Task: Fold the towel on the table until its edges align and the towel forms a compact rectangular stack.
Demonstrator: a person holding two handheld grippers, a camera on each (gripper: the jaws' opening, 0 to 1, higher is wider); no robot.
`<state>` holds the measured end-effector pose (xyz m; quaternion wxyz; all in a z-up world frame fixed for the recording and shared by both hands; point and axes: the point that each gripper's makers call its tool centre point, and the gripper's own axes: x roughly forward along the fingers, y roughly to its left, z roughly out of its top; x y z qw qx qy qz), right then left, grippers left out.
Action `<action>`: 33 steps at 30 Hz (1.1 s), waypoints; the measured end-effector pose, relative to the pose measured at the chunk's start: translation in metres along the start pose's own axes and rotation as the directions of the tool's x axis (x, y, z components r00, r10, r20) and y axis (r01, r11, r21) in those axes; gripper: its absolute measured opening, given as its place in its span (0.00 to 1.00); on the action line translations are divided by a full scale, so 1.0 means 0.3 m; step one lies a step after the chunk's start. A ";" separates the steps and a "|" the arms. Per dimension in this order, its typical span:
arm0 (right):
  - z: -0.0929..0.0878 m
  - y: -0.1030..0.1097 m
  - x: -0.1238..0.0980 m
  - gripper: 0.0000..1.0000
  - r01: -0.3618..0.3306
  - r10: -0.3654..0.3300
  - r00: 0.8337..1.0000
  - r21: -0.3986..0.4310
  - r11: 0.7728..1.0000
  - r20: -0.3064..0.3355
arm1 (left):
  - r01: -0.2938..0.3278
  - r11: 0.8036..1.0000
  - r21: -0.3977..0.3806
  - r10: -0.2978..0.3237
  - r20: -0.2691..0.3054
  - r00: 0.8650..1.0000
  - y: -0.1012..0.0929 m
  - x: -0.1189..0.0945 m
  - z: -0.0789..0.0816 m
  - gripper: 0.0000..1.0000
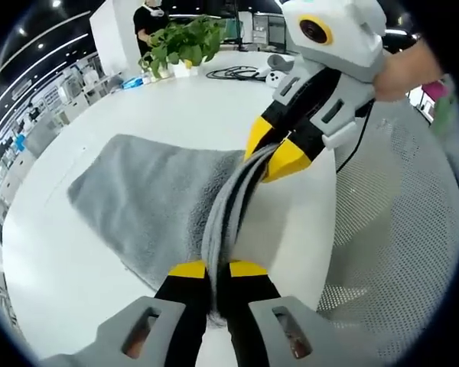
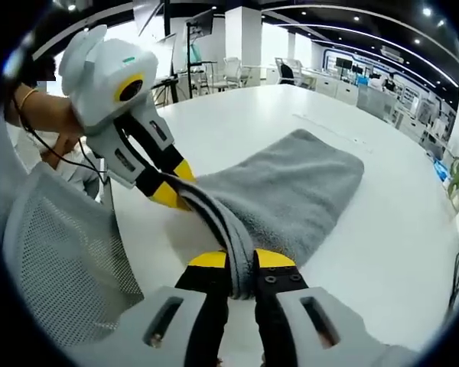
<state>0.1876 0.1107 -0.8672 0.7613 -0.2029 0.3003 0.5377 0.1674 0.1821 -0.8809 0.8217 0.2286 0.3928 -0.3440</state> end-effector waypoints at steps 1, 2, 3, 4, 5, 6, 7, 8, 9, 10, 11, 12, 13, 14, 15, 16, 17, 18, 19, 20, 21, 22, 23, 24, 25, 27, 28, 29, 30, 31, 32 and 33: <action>-0.001 0.004 -0.004 0.09 -0.002 0.002 1.000 0.001 1.000 -0.001 | 0.003 1.000 0.005 -0.003 -0.001 1.000 -0.006 -0.005 0.001 0.08; 0.000 0.018 -0.017 0.09 -0.008 0.008 1.000 0.011 1.000 -0.002 | 0.007 1.000 0.008 -0.007 -0.001 1.000 -0.016 -0.018 0.005 0.08; 0.002 0.029 -0.031 0.09 -0.017 0.017 1.000 0.019 1.000 0.002 | 0.012 1.000 0.010 -0.012 0.001 1.000 -0.028 -0.032 0.008 0.08; 0.004 0.036 -0.041 0.09 -0.020 0.020 1.000 0.024 1.000 0.007 | 0.016 1.000 0.013 -0.016 0.003 1.000 -0.037 -0.041 0.009 0.08; 0.006 0.045 -0.054 0.09 -0.026 0.026 1.000 0.039 0.999 0.015 | 0.024 1.000 0.018 -0.025 0.011 1.000 -0.051 -0.055 0.013 0.08; 0.006 0.053 -0.064 0.09 -0.033 0.032 0.999 0.049 0.998 0.019 | 0.027 0.999 0.018 -0.027 0.013 1.000 -0.055 -0.060 0.014 0.08; 0.005 0.062 -0.073 0.09 -0.041 0.040 0.999 0.053 0.998 0.022 | 0.033 0.999 0.017 -0.033 0.019 0.999 -0.066 -0.073 0.016 0.08; 0.005 0.066 -0.076 0.09 -0.044 0.043 0.999 0.051 0.998 0.023 | 0.040 0.999 0.017 -0.040 0.023 0.999 -0.078 -0.087 0.018 0.08; 0.003 0.084 -0.088 0.09 -0.055 0.054 0.998 0.048 0.997 0.019 | 0.043 0.999 0.018 -0.043 0.027 0.999 -0.085 -0.097 0.021 0.08; -0.003 0.109 -0.102 0.08 -0.065 0.065 0.998 0.048 0.997 0.007 | 0.040 0.999 0.021 -0.041 0.037 0.998 -0.091 -0.107 0.026 0.07; -0.003 0.115 -0.106 0.08 -0.067 0.067 0.998 0.050 0.997 0.006 | 0.041 0.999 0.023 -0.041 0.042 0.998 -0.097 -0.115 0.030 0.07; 0.000 0.131 -0.120 0.08 -0.077 0.077 0.997 0.049 0.996 0.009 | 0.042 0.999 0.026 -0.043 0.041 0.998 -0.108 -0.129 0.033 0.07; 0.001 0.144 -0.132 0.08 -0.089 0.088 0.996 0.057 0.994 0.011 | 0.045 0.998 0.034 -0.047 0.040 0.998 -0.117 -0.139 0.034 0.07; 0.001 0.151 -0.140 0.08 -0.095 0.094 0.995 0.074 0.993 0.015 | 0.050 0.998 0.040 -0.052 0.042 0.998 -0.128 -0.152 0.036 0.07; 0.003 0.159 -0.148 0.08 -0.100 0.098 0.995 0.085 0.991 0.020 | 0.053 0.998 0.041 -0.054 0.044 0.998 -0.135 -0.161 0.037 0.07; 0.003 0.170 -0.160 0.08 -0.108 0.106 0.994 0.095 0.990 0.025 | 0.056 0.998 0.040 -0.058 0.046 0.997 -0.141 -0.168 0.038 0.07; 0.002 0.178 -0.167 0.08 -0.112 0.110 0.994 0.097 0.989 0.025 | 0.066 0.997 0.037 -0.068 0.046 0.997 -0.154 -0.177 0.038 0.07; 0.001 0.187 -0.175 0.08 -0.118 0.116 0.993 0.098 0.988 0.026 | 0.070 0.997 0.039 -0.072 0.047 0.996 -0.164 -0.184 0.037 0.07; 0.001 0.198 -0.184 0.08 -0.126 0.123 0.992 0.103 0.987 0.029 | 0.073 0.996 0.043 -0.075 0.047 0.996 -0.175 -0.191 0.037 0.07; 0.000 0.203 -0.190 0.08 -0.130 0.127 0.991 0.107 0.986 0.033 | 0.069 0.997 0.044 -0.072 0.052 0.996 -0.182 -0.197 0.038 0.07; -0.002 0.207 -0.195 0.08 -0.133 0.129 0.991 0.112 0.985 0.035 | 0.071 0.996 0.047 -0.074 0.054 0.996 -0.193 -0.201 0.038 0.07; -0.003 0.213 -0.202 0.08 -0.138 0.134 0.990 0.125 0.983 0.038 | 0.076 0.996 0.053 -0.079 0.056 0.995 -0.209 -0.208 0.037 0.07; -0.002 0.218 -0.210 0.08 -0.141 0.137 0.990 0.131 0.981 0.041 | 0.078 0.995 0.056 -0.081 0.057 0.995 -0.220 -0.213 0.037 0.07; -0.001 0.222 -0.215 0.08 -0.143 0.138 0.989 0.132 0.981 0.043 | 0.080 0.995 0.058 -0.083 0.058 0.995 -0.226 -0.217 0.037 0.07; 0.000 0.225 -0.220 0.08 -0.143 0.139 0.989 0.131 0.981 0.044 | 0.083 0.995 0.056 -0.086 0.061 0.994 -0.230 -0.220 0.039 0.07; 0.004 0.230 -0.232 0.08 -0.144 0.139 0.989 0.128 0.981 0.047 | 0.087 0.995 0.048 -0.090 0.070 0.993 -0.236 -0.227 0.044 0.07; 0.008 0.231 -0.237 0.08 -0.144 0.139 0.989 0.129 0.981 0.049 | 0.086 0.995 0.042 -0.089 0.076 0.993 -0.235 -0.231 0.049 0.07; 0.011 0.231 -0.240 0.08 -0.143 0.138 0.989 0.128 0.981 0.050 | 0.083 0.996 0.039 -0.086 0.082 0.993 -0.233 -0.233 0.053 0.07; 0.017 0.229 -0.244 0.08 -0.141 0.136 0.989 0.126 0.982 0.050 | 0.077 0.997 0.031 -0.080 0.092 0.993 -0.229 -0.234 0.059 0.07; 0.022 0.227 -0.246 0.08 -0.140 0.134 0.990 0.124 0.982 0.052 | 0.075 0.997 0.023 -0.077 0.097 0.992 -0.227 -0.235 0.062 0.07; 0.027 0.224 -0.246 0.08 -0.138 0.133 0.990 0.121 0.983 0.053 | 0.075 0.997 0.012 -0.076 0.104 0.992 -0.224 -0.236 0.064 0.07; 0.034 0.218 -0.247 0.08 -0.137 0.132 0.990 0.122 0.983 0.052 | 0.075 0.997 0.006 -0.075 0.107 0.991 -0.221 -0.237 0.066 0.07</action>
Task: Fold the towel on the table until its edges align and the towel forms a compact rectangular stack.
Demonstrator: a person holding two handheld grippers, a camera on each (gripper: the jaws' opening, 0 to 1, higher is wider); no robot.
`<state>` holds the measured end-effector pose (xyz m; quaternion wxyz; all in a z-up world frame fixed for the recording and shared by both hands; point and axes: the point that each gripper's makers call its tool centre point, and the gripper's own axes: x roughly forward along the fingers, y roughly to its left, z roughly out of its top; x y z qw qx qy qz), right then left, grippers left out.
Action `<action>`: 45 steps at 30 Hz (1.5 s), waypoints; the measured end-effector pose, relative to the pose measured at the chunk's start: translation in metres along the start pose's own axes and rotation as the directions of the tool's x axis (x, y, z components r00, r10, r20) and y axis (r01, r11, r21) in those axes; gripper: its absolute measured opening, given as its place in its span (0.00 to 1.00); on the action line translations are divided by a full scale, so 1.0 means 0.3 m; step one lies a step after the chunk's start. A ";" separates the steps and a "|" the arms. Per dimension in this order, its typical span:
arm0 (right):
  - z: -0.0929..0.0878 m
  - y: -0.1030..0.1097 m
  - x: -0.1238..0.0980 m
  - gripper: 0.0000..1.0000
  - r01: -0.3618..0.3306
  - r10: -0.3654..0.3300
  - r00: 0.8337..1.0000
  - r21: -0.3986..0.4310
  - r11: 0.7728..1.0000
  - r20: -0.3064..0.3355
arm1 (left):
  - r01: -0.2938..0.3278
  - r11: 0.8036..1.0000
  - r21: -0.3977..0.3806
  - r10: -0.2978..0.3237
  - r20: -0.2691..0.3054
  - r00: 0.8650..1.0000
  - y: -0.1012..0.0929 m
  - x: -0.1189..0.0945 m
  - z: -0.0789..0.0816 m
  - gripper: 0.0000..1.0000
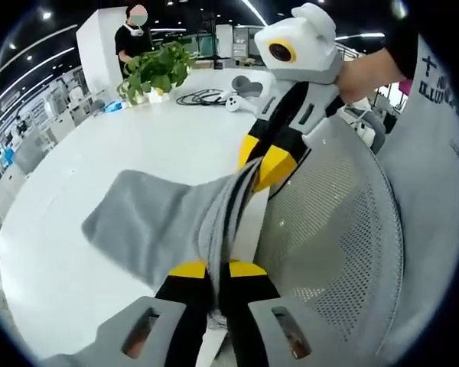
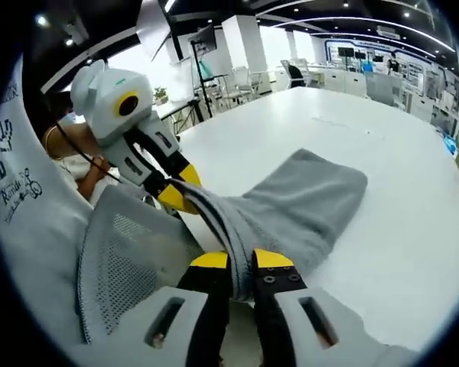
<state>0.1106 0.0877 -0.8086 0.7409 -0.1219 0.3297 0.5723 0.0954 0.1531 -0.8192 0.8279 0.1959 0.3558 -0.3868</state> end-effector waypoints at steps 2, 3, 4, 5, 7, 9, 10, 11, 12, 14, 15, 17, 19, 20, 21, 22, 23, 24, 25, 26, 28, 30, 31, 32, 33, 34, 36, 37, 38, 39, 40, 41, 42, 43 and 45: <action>0.016 -0.004 -0.001 0.08 -0.003 0.003 1.000 0.000 1.000 0.000 | -0.003 1.000 -0.006 0.004 0.004 1.000 0.010 -0.007 0.007 0.07; 0.023 -0.005 -0.001 0.08 -0.006 0.006 1.000 -0.002 1.000 -0.002 | -0.008 1.000 -0.007 0.008 0.007 1.000 0.017 -0.010 0.011 0.07; 0.032 -0.005 -0.001 0.08 -0.015 0.015 1.000 -0.009 1.000 -0.008 | -0.013 1.000 -0.009 0.013 0.011 1.000 0.028 -0.015 0.017 0.07; 0.041 -0.008 -0.002 0.08 -0.016 0.016 1.000 -0.013 1.000 -0.006 | -0.016 1.000 -0.009 0.016 0.013 1.000 0.036 -0.018 0.021 0.07; 0.063 -0.016 -0.005 0.08 -0.017 0.017 1.000 -0.013 1.000 -0.001 | -0.023 1.000 -0.011 0.024 0.021 1.000 0.053 -0.024 0.032 0.07; 0.088 -0.025 -0.009 0.08 -0.019 0.019 1.000 -0.020 1.000 0.007 | -0.034 0.999 -0.009 0.034 0.031 0.999 0.077 -0.033 0.049 0.07; 0.097 -0.029 -0.011 0.08 -0.018 0.018 1.000 -0.022 1.000 0.011 | -0.039 0.999 -0.008 0.040 0.038 0.998 0.092 -0.039 0.061 0.07; 0.110 -0.036 -0.013 0.08 -0.017 0.017 1.000 -0.023 1.000 0.016 | -0.042 0.999 -0.009 0.042 0.042 0.998 0.102 -0.042 0.068 0.07; 0.119 -0.042 -0.014 0.08 -0.016 0.016 1.000 -0.022 1.000 0.020 | -0.044 0.999 -0.009 0.045 0.046 0.998 0.111 -0.044 0.075 0.07; 0.133 -0.050 -0.016 0.08 -0.017 0.017 1.000 -0.025 1.000 0.023 | -0.048 0.999 -0.004 0.048 0.059 0.997 0.138 -0.045 0.089 0.07; 0.144 -0.057 -0.016 0.08 -0.016 0.016 0.999 -0.023 1.000 0.029 | -0.045 0.999 -0.002 0.045 0.067 0.997 0.154 -0.046 0.097 0.07; 0.156 -0.067 -0.015 0.08 -0.018 0.018 0.999 -0.014 1.000 0.032 | -0.041 0.999 0.003 0.041 0.075 0.996 0.173 -0.048 0.110 0.07; 0.176 -0.077 -0.017 0.08 -0.019 0.019 0.999 -0.004 1.000 0.041 | -0.040 0.999 0.023 0.039 0.078 0.996 0.196 -0.051 0.126 0.07; 0.188 -0.083 -0.017 0.08 -0.019 0.019 0.999 0.001 1.000 0.048 | -0.043 0.998 0.035 0.041 0.079 0.996 0.209 -0.052 0.135 0.07; 0.195 -0.089 -0.016 0.08 -0.019 0.019 0.998 -0.001 1.000 0.053 | -0.044 0.998 0.043 0.041 0.079 0.996 0.219 -0.053 0.140 0.07; 0.206 -0.098 -0.014 0.08 -0.018 0.018 0.998 -0.001 1.000 0.062 | -0.048 0.998 0.051 0.044 0.080 0.996 0.234 -0.053 0.147 0.07; 0.212 -0.106 -0.012 0.08 -0.016 0.016 0.998 0.002 1.000 0.065 | -0.048 0.997 0.053 0.044 0.083 0.996 0.245 -0.051 0.153 0.07; 0.220 -0.116 -0.010 0.08 -0.013 0.012 0.997 0.005 1.000 0.071 | -0.048 0.998 0.052 0.043 0.086 0.995 0.257 -0.048 0.159 0.07; 0.226 -0.123 -0.008 0.08 -0.010 0.009 0.997 0.008 1.000 0.075 | -0.049 0.997 0.052 0.044 0.088 0.995 0.265 -0.047 0.164 0.07; 0.231 -0.130 -0.007 0.08 -0.007 0.006 0.997 0.011 1.000 0.077 | -0.049 0.997 0.054 0.044 0.089 0.995 0.271 -0.046 0.168 0.07; 0.242 -0.149 -0.004 0.08 -0.003 0.001 0.996 0.018 1.000 0.086 | -0.052 0.997 0.064 0.046 0.092 0.995 0.293 -0.039 0.179 0.07; 0.253 -0.166 -0.002 0.08 0.000 -0.002 0.996 0.022 1.000 0.094 | -0.050 0.997 0.063 0.044 0.095 0.994 0.308 -0.034 0.186 0.08; 0.260 -0.178 -0.001 0.08 0.003 -0.006 0.995 0.026 1.000 0.099 | -0.046 0.997 0.063 0.039 0.103 0.994 0.319 -0.033 0.192 0.08; 0.264 -0.184 0.000 0.08 0.004 -0.007 0.994 0.029 1.000 0.105 | -0.044 0.997 0.059 0.038 0.107 0.994 0.328 -0.032 0.197 0.08; 0.275 -0.193 0.000 0.08 0.003 -0.009 0.993 0.048 0.999 0.117 | -0.042 0.998 0.053 0.036 0.108 0.994 0.340 -0.032 0.202 0.08; 0.281 -0.199 0.000 0.08 0.003 -0.009 0.993 0.051 0.999 0.121 | -0.041 0.998 0.055 0.035 0.109 0.993 0.346 -0.031 0.206 0.08; 0.296 -0.212 0.002 0.08 0.007 -0.014 0.992 0.054 0.999 0.129 | -0.040 0.997 0.065 0.033 0.109 0.994 0.362 -0.027 0.215 0.08; 0.300 -0.216 0.005 0.07 0.009 -0.015 0.992 0.049 0.999 0.129 | -0.040 0.997 0.069 0.033 0.108 0.994 0.368 -0.025 0.218 0.07; 0.304 -0.226 0.011 0.07 0.011 -0.017 0.992 0.047 0.999 0.129 | -0.041 0.997 0.072 0.033 0.106 0.994 0.378 -0.021 0.221 0.07; 0.306 -0.233 0.015 0.07 0.012 -0.019 0.992 0.052 0.999 0.128 | -0.040 0.997 0.072 0.033 0.105 0.994 0.381 -0.019 0.222 0.07; 0.310 -0.239 0.018 0.07 0.011 -0.018 0.991 0.055 0.998 0.130 | -0.042 0.996 0.074 0.034 0.102 0.994 0.390 -0.016 0.223 0.07; 0.317 -0.246 0.023 0.08 0.006 -0.015 0.990 0.066 0.998 0.137 | -0.043 0.997 0.072 0.035 0.101 0.994 0.399 -0.014 0.223 0.07; 0.320 -0.252 0.025 0.08 0.004 -0.013 0.990 0.067 0.998 0.139 | -0.040 0.998 0.047 0.035 0.106 0.994 0.412 -0.012 0.223 0.07; 0.329 -0.257 0.025 0.09 -0.001 -0.010 0.989 0.071 0.997 0.150 | -0.036 0.999 0.024 0.033 0.112 0.993 0.419 -0.010 0.225 0.07; 0.339 -0.261 0.025 0.12 -0.001 -0.010 0.986 0.066 0.998 0.166 | -0.032 0.999 -0.017 0.034 0.127 0.991 0.442 -0.007 0.226 0.07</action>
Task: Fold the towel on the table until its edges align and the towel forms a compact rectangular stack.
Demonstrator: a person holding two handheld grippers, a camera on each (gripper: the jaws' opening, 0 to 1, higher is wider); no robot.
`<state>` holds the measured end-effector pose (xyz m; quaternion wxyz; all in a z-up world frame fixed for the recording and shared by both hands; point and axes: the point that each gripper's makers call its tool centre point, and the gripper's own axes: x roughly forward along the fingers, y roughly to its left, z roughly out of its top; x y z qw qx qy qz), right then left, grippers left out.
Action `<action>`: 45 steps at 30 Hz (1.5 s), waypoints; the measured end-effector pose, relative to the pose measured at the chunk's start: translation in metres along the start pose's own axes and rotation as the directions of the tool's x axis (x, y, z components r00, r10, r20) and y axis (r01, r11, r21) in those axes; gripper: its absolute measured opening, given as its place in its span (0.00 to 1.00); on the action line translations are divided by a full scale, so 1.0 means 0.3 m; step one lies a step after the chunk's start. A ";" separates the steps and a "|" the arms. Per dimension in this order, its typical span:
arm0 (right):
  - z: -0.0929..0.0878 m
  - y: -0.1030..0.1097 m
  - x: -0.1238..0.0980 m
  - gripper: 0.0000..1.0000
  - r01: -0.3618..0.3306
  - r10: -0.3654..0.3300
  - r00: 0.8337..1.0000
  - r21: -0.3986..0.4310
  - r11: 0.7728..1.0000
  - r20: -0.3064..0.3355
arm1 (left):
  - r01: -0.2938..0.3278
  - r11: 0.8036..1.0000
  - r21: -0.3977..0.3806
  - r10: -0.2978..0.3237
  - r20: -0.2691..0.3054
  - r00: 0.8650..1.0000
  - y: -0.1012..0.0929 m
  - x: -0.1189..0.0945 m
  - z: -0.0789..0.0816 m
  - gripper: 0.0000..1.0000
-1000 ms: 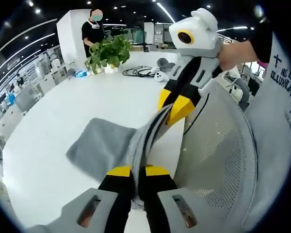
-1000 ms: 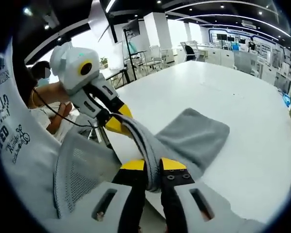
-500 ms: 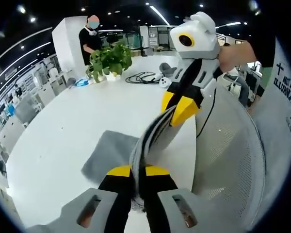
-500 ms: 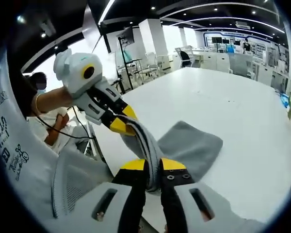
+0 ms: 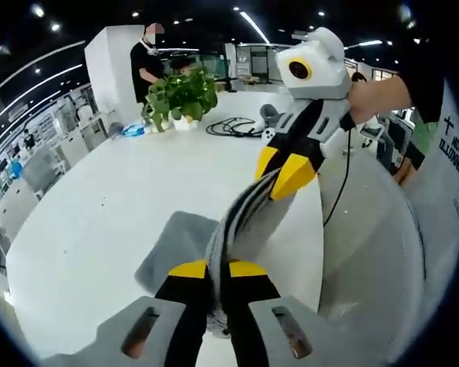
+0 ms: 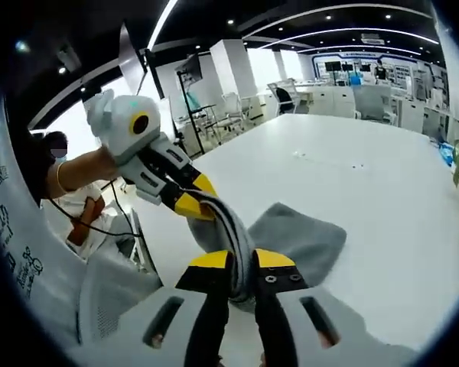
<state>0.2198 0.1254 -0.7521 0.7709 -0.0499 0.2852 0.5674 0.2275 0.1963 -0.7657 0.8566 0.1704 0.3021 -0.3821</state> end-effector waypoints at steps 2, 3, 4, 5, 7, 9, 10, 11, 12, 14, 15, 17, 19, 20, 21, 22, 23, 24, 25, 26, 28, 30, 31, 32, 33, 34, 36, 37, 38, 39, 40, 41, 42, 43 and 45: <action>0.010 0.006 0.001 0.15 -0.012 0.012 1.000 -0.002 1.000 0.017 | -0.003 1.000 -0.013 0.003 -0.001 1.000 0.017 0.005 -0.005 0.07; 0.012 0.008 0.001 0.18 -0.016 0.016 1.000 -0.002 1.000 0.020 | -0.004 1.000 -0.016 0.004 -0.003 1.000 0.022 0.007 -0.007 0.07; 0.014 0.011 0.000 0.21 -0.020 0.020 0.999 -0.001 1.000 0.026 | -0.008 1.000 -0.022 0.008 -0.005 1.000 0.028 0.011 -0.010 0.07; 0.014 0.012 0.000 0.24 -0.021 0.021 0.999 -0.004 1.000 0.029 | -0.008 1.000 -0.027 0.008 -0.006 1.000 0.032 0.013 -0.012 0.07; 0.005 0.013 0.003 0.32 -0.019 0.019 0.999 -0.013 1.000 0.026 | -0.005 0.999 -0.040 0.004 -0.006 1.000 0.040 0.019 -0.016 0.07; -0.012 0.012 0.007 0.35 -0.017 0.017 1.000 -0.033 0.999 0.014 | -0.001 0.999 -0.047 0.001 -0.005 1.000 0.041 0.023 -0.016 0.07; -0.031 0.009 0.013 0.35 -0.014 0.014 1.000 -0.054 0.998 -0.005 | 0.002 0.999 -0.050 -0.002 -0.005 1.000 0.039 0.025 -0.015 0.07; -0.054 0.002 0.019 0.35 -0.004 0.002 1.000 -0.065 0.998 -0.024 | 0.003 0.999 -0.051 -0.003 -0.005 1.000 0.038 0.025 -0.014 0.07; -0.070 -0.001 0.026 0.35 0.000 -0.003 0.999 -0.078 0.997 -0.032 | 0.004 0.999 -0.050 -0.004 -0.005 1.000 0.038 0.028 -0.014 0.07; -0.082 -0.007 0.033 0.31 0.010 -0.012 1.000 -0.081 0.997 -0.028 | 0.008 0.999 -0.050 -0.008 -0.005 1.000 0.038 0.030 -0.015 0.07; -0.083 -0.008 0.036 0.27 0.011 -0.013 1.000 -0.081 0.997 -0.021 | 0.010 0.999 -0.050 -0.011 -0.005 1.000 0.036 0.030 -0.016 0.07; -0.072 -0.006 0.042 0.15 0.004 -0.004 1.000 -0.054 0.999 0.010 | 0.020 0.999 -0.048 -0.020 -0.004 1.000 0.030 0.031 -0.020 0.07; -0.060 -0.013 0.044 0.14 0.023 -0.022 0.999 -0.046 0.999 0.031 | 0.022 0.999 -0.045 -0.022 -0.007 1.000 0.026 0.030 -0.029 0.07; -0.059 -0.014 0.043 0.11 0.028 -0.027 0.999 -0.056 0.998 0.033 | 0.023 0.999 -0.046 -0.023 -0.007 1.000 0.025 0.031 -0.032 0.07; -0.058 -0.014 0.043 0.09 0.029 -0.027 0.999 -0.054 0.998 0.033 | 0.027 0.998 -0.049 -0.028 -0.005 1.000 0.022 0.030 -0.036 0.08; -0.055 -0.015 0.043 0.09 0.030 -0.029 0.999 -0.033 0.999 0.041 | 0.031 0.998 -0.050 -0.031 -0.004 1.000 0.020 0.027 -0.039 0.08; -0.054 -0.020 0.042 0.08 0.033 -0.032 0.998 -0.016 0.999 0.046 | 0.033 0.998 -0.049 -0.033 -0.003 0.999 0.017 0.026 -0.042 0.08; -0.051 -0.028 0.041 0.07 0.046 -0.047 0.997 0.008 0.999 0.056 | 0.038 0.998 -0.047 -0.038 -0.001 0.999 0.014 0.026 -0.045 0.08; -0.048 -0.035 0.039 0.07 0.053 -0.055 0.996 0.024 0.998 0.068 | 0.043 0.998 -0.046 -0.043 0.001 0.999 0.009 0.027 -0.047 0.09; -0.047 -0.043 0.037 0.07 0.063 -0.067 0.995 0.060 0.996 0.078 | 0.050 0.998 -0.041 -0.049 0.006 0.999 0.000 0.029 -0.050 0.10; -0.048 -0.049 0.034 0.06 0.075 -0.079 0.993 0.058 0.996 0.083 | 0.055 0.998 -0.040 -0.054 0.009 0.998 -0.012 0.032 -0.056 0.12; -0.048 -0.053 0.033 0.06 0.083 -0.088 0.992 0.064 0.995 0.086 | 0.064 0.997 -0.043 -0.064 0.003 0.998 -0.031 0.037 -0.073 0.16; -0.046 -0.058 0.031 0.06 0.088 -0.096 0.991 0.082 0.993 0.092 | 0.064 0.997 -0.042 -0.064 -0.009 0.998 -0.041 0.040 -0.089 0.18; -0.046 -0.060 0.030 0.06 0.091 -0.099 0.991 0.088 0.992 0.093 | 0.057 0.998 -0.039 -0.057 -0.022 0.998 -0.046 0.039 -0.104 0.21; -0.044 -0.066 0.027 0.06 0.100 -0.109 0.989 0.098 0.990 0.097 | 0.047 0.998 -0.034 -0.049 -0.048 0.998 -0.052 0.036 -0.128 0.23; -0.044 -0.067 0.026 0.06 0.100 -0.110 0.989 0.099 0.990 0.098 | 0.039 0.999 -0.035 -0.041 -0.059 0.997 -0.055 0.035 -0.144 0.24; -0.045 -0.065 0.026 0.06 0.100 -0.110 0.989 0.103 0.990 0.098 | 0.026 0.999 -0.034 -0.028 -0.064 0.998 -0.070 0.028 -0.172 0.26; -0.047 -0.064 0.026 0.06 0.099 -0.110 0.989 0.104 0.990 0.096 | 0.020 0.999 -0.043 -0.022 -0.064 0.998 -0.075 0.025 -0.182 0.25; -0.048 -0.063 0.026 0.06 0.099 -0.109 0.989 0.106 0.989 0.096 | 0.012 0.998 -0.067 -0.016 -0.061 0.998 -0.081 0.023 -0.197 0.25; -0.048 -0.061 0.026 0.06 0.098 -0.108 0.989 0.108 0.989 0.096 | -0.009 0.995 -0.094 0.004 -0.053 0.999 -0.078 0.021 -0.209 0.25; -0.048 -0.060 0.026 0.06 0.097 -0.108 0.989 0.109 0.989 0.096 | -0.027 0.993 -0.114 0.021 -0.050 0.999 -0.071 0.020 -0.219 0.24; -0.047 -0.061 0.027 0.06 0.097 -0.108 0.989 0.110 0.989 0.096 | -0.046 0.990 -0.135 0.039 -0.051 0.998 -0.064 0.017 -0.227 0.22; -0.047 -0.061 0.027 0.06 0.098 -0.109 0.989 0.111 0.989 0.095 | -0.059 0.988 -0.144 0.052 -0.046 0.998 -0.058 0.013 -0.232 0.21; -0.047 -0.061 0.027 0.06 0.099 -0.110 0.989 0.112 0.989 0.095 | -0.071 0.985 -0.160 0.065 -0.039 0.997 -0.052 0.008 -0.234 0.20; -0.047 -0.062 0.027 0.06 0.101 -0.111 0.990 0.113 0.988 0.092 | -0.083 0.980 -0.179 0.082 -0.011 0.997 -0.042 -0.001 -0.224 0.13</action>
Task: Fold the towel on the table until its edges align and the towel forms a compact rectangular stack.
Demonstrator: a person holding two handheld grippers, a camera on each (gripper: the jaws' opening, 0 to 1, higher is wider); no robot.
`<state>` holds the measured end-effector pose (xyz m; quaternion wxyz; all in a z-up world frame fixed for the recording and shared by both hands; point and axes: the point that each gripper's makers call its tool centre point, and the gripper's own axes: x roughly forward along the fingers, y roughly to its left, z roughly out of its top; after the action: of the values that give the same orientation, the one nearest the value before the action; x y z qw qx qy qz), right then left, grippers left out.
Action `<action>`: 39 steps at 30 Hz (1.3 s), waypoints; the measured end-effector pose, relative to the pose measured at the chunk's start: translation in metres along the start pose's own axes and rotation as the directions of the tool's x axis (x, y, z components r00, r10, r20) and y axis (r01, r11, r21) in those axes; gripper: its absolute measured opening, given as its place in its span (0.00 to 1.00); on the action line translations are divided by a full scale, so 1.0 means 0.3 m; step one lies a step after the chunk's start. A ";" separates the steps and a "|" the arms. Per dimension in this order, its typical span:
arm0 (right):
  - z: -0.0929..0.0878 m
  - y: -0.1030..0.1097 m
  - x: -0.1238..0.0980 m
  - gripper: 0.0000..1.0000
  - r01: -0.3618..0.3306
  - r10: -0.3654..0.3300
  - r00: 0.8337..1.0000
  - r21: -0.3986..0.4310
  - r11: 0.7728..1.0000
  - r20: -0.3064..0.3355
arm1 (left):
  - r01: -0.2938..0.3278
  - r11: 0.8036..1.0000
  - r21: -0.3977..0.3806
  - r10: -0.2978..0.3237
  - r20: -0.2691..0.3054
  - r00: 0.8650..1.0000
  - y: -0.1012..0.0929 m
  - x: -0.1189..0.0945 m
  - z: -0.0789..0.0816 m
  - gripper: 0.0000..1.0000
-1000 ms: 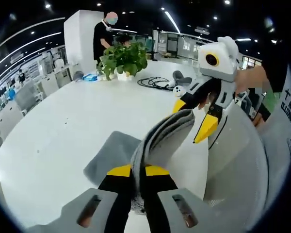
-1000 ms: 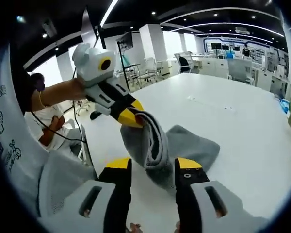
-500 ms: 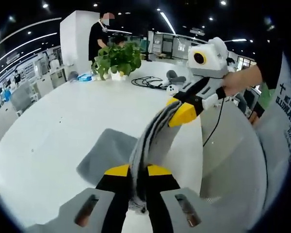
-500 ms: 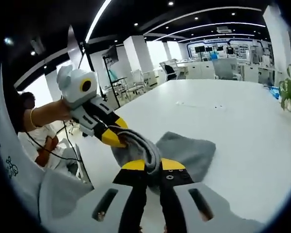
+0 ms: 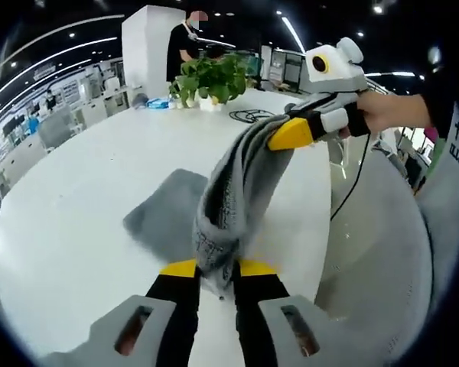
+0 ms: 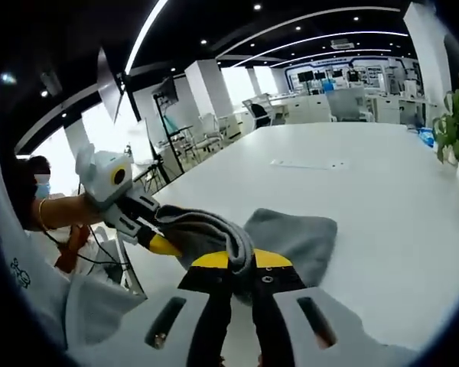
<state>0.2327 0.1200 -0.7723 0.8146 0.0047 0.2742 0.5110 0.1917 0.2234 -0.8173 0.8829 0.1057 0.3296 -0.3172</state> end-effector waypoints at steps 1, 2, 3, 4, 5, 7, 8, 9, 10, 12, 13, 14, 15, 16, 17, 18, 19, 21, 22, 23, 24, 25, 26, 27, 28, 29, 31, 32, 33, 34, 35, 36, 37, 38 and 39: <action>0.002 0.000 0.000 0.06 0.000 0.000 1.000 0.001 1.000 0.001 | 0.006 1.000 -0.025 -0.005 0.028 1.000 0.000 -0.004 0.014 0.12; 0.004 -0.001 -0.001 0.06 0.001 -0.001 1.000 0.001 1.000 0.002 | 0.004 0.999 -0.039 -0.003 0.046 0.999 0.003 -0.007 0.024 0.11; 0.008 -0.004 -0.002 0.06 0.002 -0.002 1.000 0.006 1.000 0.004 | 0.004 0.999 -0.042 -0.001 0.060 0.998 0.006 -0.014 0.035 0.10; 0.012 -0.006 -0.003 0.06 0.002 -0.002 1.000 0.010 1.000 0.006 | 0.004 0.999 -0.044 -0.001 0.076 0.997 0.007 -0.017 0.046 0.10; 0.019 -0.010 -0.004 0.06 0.002 -0.002 1.000 0.018 1.000 0.012 | -0.002 0.998 -0.057 0.008 0.097 0.995 0.014 -0.020 0.060 0.09; 0.037 -0.018 -0.005 0.06 -0.004 0.003 1.000 0.046 0.999 0.026 | -0.020 0.997 -0.073 0.029 0.127 0.991 0.025 -0.030 0.089 0.08; 0.042 -0.026 -0.005 0.07 -0.002 0.001 1.000 0.055 0.999 0.029 | -0.024 0.997 -0.074 0.034 0.136 0.990 0.028 -0.033 0.099 0.08; 0.051 -0.033 -0.005 0.07 -0.002 -0.001 0.999 0.064 0.998 0.035 | -0.028 0.996 -0.080 0.040 0.152 0.988 0.032 -0.036 0.115 0.08; 0.057 -0.036 -0.006 0.07 -0.001 -0.001 0.999 0.065 0.998 0.039 | -0.032 0.996 -0.087 0.045 0.163 0.986 0.036 -0.038 0.126 0.08; 0.069 -0.049 -0.004 0.07 0.000 -0.003 0.999 0.073 0.997 0.043 | -0.032 0.993 -0.109 0.052 0.184 0.981 0.048 -0.036 0.149 0.07; 0.072 -0.054 -0.001 0.07 0.000 -0.003 0.999 0.075 0.997 0.043 | -0.033 0.993 -0.117 0.054 0.187 0.981 0.054 -0.034 0.152 0.07; 0.075 -0.063 0.005 0.07 0.005 -0.008 0.999 0.079 0.997 0.044 | -0.032 0.992 -0.123 0.055 0.187 0.981 0.060 -0.030 0.154 0.07; 0.078 -0.069 0.009 0.07 0.006 -0.010 0.999 0.082 0.997 0.044 | -0.032 0.991 -0.129 0.057 0.188 0.981 0.066 -0.026 0.157 0.07; 0.082 -0.073 0.016 0.07 0.006 -0.010 0.999 0.085 0.996 0.045 | -0.035 0.989 -0.144 0.062 0.190 0.980 0.074 -0.021 0.161 0.07; 0.084 -0.075 0.018 0.07 0.007 -0.011 0.999 0.086 0.996 0.046 | -0.036 0.987 -0.155 0.066 0.192 0.979 0.081 -0.017 0.164 0.07; 0.087 -0.080 0.025 0.07 0.008 -0.012 0.999 0.087 0.996 0.046 | -0.034 0.985 -0.168 0.067 0.195 0.978 0.087 -0.013 0.167 0.07; 0.090 -0.083 0.030 0.07 0.008 -0.012 0.999 0.087 0.996 0.046 | -0.034 0.983 -0.180 0.070 0.198 0.978 0.091 -0.010 0.169 0.07; 0.096 -0.090 0.044 0.07 0.010 -0.013 0.999 0.084 0.996 0.044 | -0.037 0.977 -0.210 0.081 0.201 0.976 0.107 -0.003 0.171 0.07; 0.098 -0.094 0.049 0.07 0.010 -0.014 0.999 0.084 0.996 0.044 | -0.039 0.972 -0.230 0.087 0.203 0.975 0.114 -0.001 0.170 0.07; 0.101 -0.099 0.058 0.07 0.010 -0.014 0.999 0.085 0.996 0.043 | -0.041 0.965 -0.260 0.097 0.207 0.973 0.129 0.004 0.168 0.07; 0.103 -0.105 0.065 0.07 0.009 -0.013 0.999 0.086 0.996 0.043 | -0.040 0.961 -0.274 0.101 0.210 0.973 0.135 0.007 0.167 0.06; 0.105 -0.110 0.071 0.07 0.009 -0.013 0.999 0.087 0.996 0.042 | -0.038 0.956 -0.290 0.104 0.214 0.971 0.143 0.011 0.165 0.06; 0.106 -0.118 0.079 0.07 0.011 -0.015 0.999 0.091 0.996 0.044 | -0.037 0.953 -0.302 0.106 0.216 0.971 0.149 0.014 0.163 0.06; 0.106 -0.125 0.085 0.07 0.014 -0.018 0.999 0.097 0.995 0.046 | -0.035 0.944 -0.329 0.113 0.221 0.969 0.157 0.020 0.161 0.06; 0.107 -0.132 0.092 0.07 0.016 -0.021 0.999 0.104 0.994 0.049 | -0.038 0.942 -0.335 0.117 0.221 0.968 0.162 0.024 0.158 0.06; 0.107 -0.141 0.103 0.07 0.019 -0.025 0.998 0.115 0.993 0.052 | -0.043 0.937 -0.346 0.125 0.219 0.968 0.169 0.031 0.152 0.06; 0.105 -0.154 0.122 0.07 0.024 -0.031 0.998 0.124 0.992 0.053 | -0.048 0.928 -0.369 0.136 0.216 0.967 0.181 0.047 0.143 0.06; 0.104 -0.156 0.125 0.07 0.025 -0.032 0.998 0.125 0.992 0.052 | -0.050 0.925 -0.376 0.139 0.214 0.967 0.185 0.053 0.140 0.06; 0.101 -0.165 0.136 0.07 0.029 -0.036 0.998 0.129 0.991 0.050 | -0.052 0.922 -0.384 0.143 0.213 0.967 0.189 0.059 0.138 0.06; 0.097 -0.174 0.147 0.07 0.030 -0.037 0.998 0.128 0.991 0.049 | -0.049 0.920 -0.388 0.140 0.210 0.968 0.194 0.069 0.135 0.06; 0.095 -0.179 0.152 0.07 0.033 -0.039 0.998 0.126 0.992 0.048 | -0.047 0.919 -0.391 0.139 0.209 0.968 0.196 0.074 0.134 0.06; 0.091 -0.192 0.161 0.07 0.040 -0.046 0.998 0.125 0.991 0.047 | -0.050 0.916 -0.397 0.143 0.208 0.968 0.205 0.085 0.131 0.06; 0.091 -0.205 0.170 0.07 0.043 -0.049 0.998 0.132 0.990 0.049 | -0.050 0.914 -0.402 0.144 0.207 0.968 0.210 0.090 0.129 0.06; 0.091 -0.215 0.178 0.07 0.043 -0.051 0.997 0.138 0.990 0.051 | -0.053 0.912 -0.407 0.148 0.206 0.967 0.217 0.096 0.127 0.06; 0.091 -0.227 0.188 0.07 0.047 -0.055 0.997 0.144 0.988 0.052 | -0.055 0.910 -0.412 0.151 0.205 0.967 0.223 0.100 0.126 0.06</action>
<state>0.3200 0.1420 -0.7936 0.8324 0.0702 0.2873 0.4686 0.2708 0.2456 -0.8095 0.9337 -0.0988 0.2762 -0.2055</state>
